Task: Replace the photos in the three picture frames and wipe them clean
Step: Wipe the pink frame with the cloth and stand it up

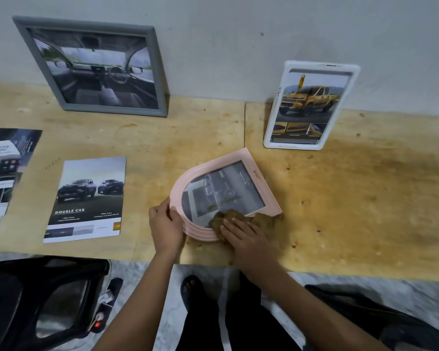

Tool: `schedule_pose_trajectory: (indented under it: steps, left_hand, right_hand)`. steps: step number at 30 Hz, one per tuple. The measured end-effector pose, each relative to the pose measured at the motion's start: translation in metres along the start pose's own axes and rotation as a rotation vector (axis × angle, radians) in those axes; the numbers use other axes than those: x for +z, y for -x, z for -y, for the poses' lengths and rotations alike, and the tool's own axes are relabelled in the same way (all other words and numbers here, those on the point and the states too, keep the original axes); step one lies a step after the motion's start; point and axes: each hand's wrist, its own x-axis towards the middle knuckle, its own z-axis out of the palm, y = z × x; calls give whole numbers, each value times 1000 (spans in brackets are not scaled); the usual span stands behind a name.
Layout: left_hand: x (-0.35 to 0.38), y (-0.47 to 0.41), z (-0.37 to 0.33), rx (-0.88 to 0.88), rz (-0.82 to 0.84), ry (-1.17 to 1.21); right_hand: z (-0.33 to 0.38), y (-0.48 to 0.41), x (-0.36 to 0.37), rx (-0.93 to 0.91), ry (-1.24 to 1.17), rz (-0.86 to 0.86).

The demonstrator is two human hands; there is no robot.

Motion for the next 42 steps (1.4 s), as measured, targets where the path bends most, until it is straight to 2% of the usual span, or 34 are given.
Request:
schedule_pose_trajectory:
  steps: [2,8,11,14,15,17,19,26,42]
  left_hand:
    - [6,5,1,20,-47,-28]
    - [17,7,-1,41,-160,-103]
    - [20,8,-5,33,-203,-189]
    - [21,-1,-4,100,-215,-237]
    - [22,-4,-3,130,-207,-258]
    - [26,-8,0,151,-181,-330]
    - [30,-9,1,135,-158,-376]
    - [30,-11,5,136,-122,-397]
    - [39,-12,6,150,-281,-319]
  right_hand:
    - [-2,3,2,6,35,80]
    - [-71,7,-30,196,165,113]
    - [-97,3,-46,295,157,69]
    - [-92,1,-51,376,56,-53]
    - [-85,0,-45,360,54,-31]
    - [-73,1,-28,335,103,126]
    - [-65,-5,-17,385,102,208]
    - [-67,-32,-12,372,193,130]
    - [-72,-80,-14,321,230,80]
